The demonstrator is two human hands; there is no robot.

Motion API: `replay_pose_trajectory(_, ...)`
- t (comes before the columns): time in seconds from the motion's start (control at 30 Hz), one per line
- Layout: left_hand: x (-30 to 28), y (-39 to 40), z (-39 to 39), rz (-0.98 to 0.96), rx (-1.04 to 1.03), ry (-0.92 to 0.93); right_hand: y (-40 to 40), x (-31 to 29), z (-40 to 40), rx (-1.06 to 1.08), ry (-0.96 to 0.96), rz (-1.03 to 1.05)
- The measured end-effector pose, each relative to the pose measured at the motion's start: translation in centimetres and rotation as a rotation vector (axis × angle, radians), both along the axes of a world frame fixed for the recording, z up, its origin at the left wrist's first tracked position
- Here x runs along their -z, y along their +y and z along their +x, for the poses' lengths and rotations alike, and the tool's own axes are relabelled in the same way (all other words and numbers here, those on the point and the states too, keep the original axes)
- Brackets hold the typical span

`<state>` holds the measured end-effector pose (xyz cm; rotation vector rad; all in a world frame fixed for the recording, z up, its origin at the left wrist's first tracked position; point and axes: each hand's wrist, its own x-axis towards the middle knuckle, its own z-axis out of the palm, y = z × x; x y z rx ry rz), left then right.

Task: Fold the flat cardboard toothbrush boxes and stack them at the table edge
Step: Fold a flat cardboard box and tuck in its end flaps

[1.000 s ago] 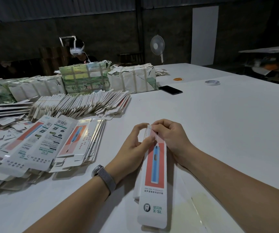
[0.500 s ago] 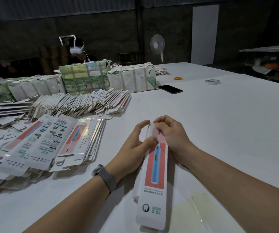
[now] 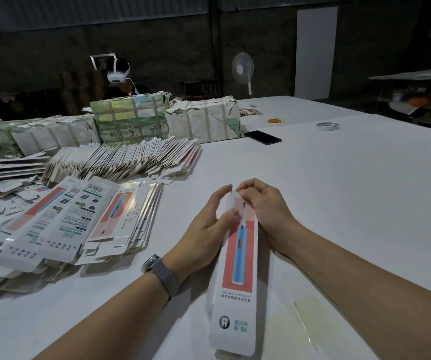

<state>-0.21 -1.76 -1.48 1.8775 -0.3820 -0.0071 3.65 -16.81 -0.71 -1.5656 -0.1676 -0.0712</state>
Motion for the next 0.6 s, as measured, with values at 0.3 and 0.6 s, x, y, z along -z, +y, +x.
replay_pose_trajectory(0.3,0.2,0.1,0.5,-0.106,-0.031,-0.004,0.1,0.1,-0.4,-0.025,-0.027,0.004)
replay_pose_trajectory(0.6,0.7,0.6,1.1,-0.256,-0.068,0.021,0.2,0.1,-0.3,-0.101,0.001,0.068)
